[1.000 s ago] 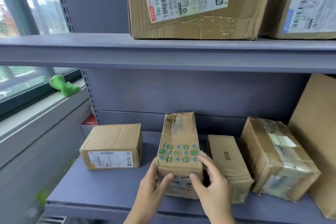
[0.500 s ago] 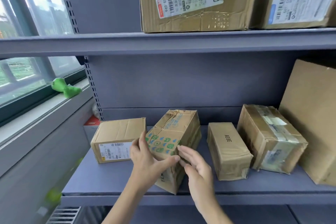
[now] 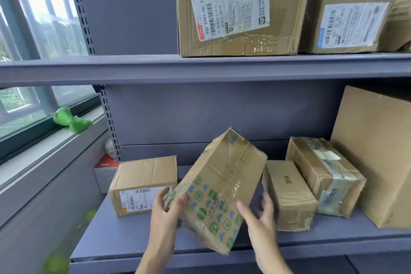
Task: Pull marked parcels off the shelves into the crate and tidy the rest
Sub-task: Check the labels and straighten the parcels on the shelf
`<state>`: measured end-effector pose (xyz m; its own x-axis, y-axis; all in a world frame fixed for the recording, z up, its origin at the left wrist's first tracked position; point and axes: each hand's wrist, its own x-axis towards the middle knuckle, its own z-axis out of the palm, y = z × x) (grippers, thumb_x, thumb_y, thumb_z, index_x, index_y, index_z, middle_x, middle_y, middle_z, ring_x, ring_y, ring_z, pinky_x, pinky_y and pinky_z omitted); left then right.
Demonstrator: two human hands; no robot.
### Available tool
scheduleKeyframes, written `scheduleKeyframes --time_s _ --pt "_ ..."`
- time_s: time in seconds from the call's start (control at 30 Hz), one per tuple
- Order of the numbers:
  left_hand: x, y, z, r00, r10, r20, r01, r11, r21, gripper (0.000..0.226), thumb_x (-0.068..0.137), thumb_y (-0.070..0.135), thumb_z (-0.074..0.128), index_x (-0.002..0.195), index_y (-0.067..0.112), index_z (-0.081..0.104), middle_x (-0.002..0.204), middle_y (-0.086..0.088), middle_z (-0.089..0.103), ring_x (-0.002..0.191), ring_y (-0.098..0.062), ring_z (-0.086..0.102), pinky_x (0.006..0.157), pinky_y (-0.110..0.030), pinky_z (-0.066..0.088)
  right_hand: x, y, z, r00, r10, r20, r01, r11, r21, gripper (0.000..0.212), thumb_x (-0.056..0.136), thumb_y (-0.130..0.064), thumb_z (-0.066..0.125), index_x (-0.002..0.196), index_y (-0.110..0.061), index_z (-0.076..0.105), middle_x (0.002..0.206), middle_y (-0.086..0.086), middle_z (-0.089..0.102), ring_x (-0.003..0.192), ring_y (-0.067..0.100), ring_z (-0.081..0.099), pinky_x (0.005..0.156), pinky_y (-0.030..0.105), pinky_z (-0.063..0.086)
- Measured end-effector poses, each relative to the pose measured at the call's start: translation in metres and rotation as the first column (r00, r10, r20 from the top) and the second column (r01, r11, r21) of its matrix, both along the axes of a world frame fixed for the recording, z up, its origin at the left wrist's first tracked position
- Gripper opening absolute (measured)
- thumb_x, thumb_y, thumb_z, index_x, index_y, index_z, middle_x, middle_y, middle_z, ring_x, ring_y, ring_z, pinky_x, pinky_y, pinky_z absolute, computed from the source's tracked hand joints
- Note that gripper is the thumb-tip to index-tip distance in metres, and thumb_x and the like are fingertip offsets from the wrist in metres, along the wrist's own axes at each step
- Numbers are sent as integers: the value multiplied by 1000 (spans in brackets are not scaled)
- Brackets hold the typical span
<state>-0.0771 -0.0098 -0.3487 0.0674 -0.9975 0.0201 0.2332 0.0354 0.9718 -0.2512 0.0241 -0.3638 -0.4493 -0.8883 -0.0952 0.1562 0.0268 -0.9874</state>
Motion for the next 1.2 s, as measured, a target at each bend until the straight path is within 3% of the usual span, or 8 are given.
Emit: scheduleKeyframes --time_s 0.13,0.33,0.47,0.57,0.8,0.87,0.97,1.2 --pt "8 7 -2 985 -99 -138 109 992 67 97 36 49 65 125 18 45 109 -6 58 91 -20 57 69 -41 50 1 -5 -1 850 215 481 -199 976 -85 66 71 -33 67 132 -22 46 126 9 59 117 29 53 99 49 40" --pt "15 13 -11 981 -94 -172 117 984 134 85 37 45 66 117 20 52 107 -6 59 93 -21 56 66 -42 52 5 -3 -15 687 317 653 -319 940 -120 118 22 -50 91 129 -20 50 127 16 59 118 35 52 88 49 44" --pt "17 19 -9 996 -86 -25 87 992 86 43 70 41 68 109 26 60 109 -3 65 101 -15 58 89 -42 47 10 1 -19 733 274 623 -262 958 -114 109 32 -50 91 130 -25 48 125 14 58 111 33 54 81 45 46" --pt "20 15 -11 995 3 99 -4 1000 6 15 86 12 65 99 19 63 96 -4 69 79 -5 65 69 -20 51 11 2 -17 743 169 648 -116 986 -124 66 81 -23 63 140 -25 35 132 10 51 110 30 50 77 44 43" --pt "17 4 -10 879 61 472 10 989 -148 33 86 25 63 118 30 55 125 5 51 121 -16 46 104 -39 38 11 10 -2 834 291 469 -184 948 -260 104 28 -22 93 123 -19 52 97 4 73 92 22 68 72 36 54" --pt "13 4 -11 855 -42 516 101 991 -87 80 68 60 69 136 28 41 137 10 44 128 -15 40 107 -43 35 10 9 -2 841 277 464 -161 948 -273 115 23 -23 94 129 -19 49 101 11 71 98 26 64 76 38 50" --pt "9 4 -17 852 -216 477 241 970 7 125 40 85 66 145 36 18 148 14 29 138 -13 30 110 -47 32 3 10 7 854 266 447 -131 942 -310 107 31 -19 91 129 -20 49 103 16 68 96 27 63 73 37 50" --pt "-2 8 -8 842 -378 384 394 918 40 130 39 68 75 147 32 11 144 12 33 131 -10 39 105 -38 40 -6 17 21 904 233 359 -101 931 -349 110 25 -29 91 127 -20 52 107 14 69 97 27 66 68 33 56"
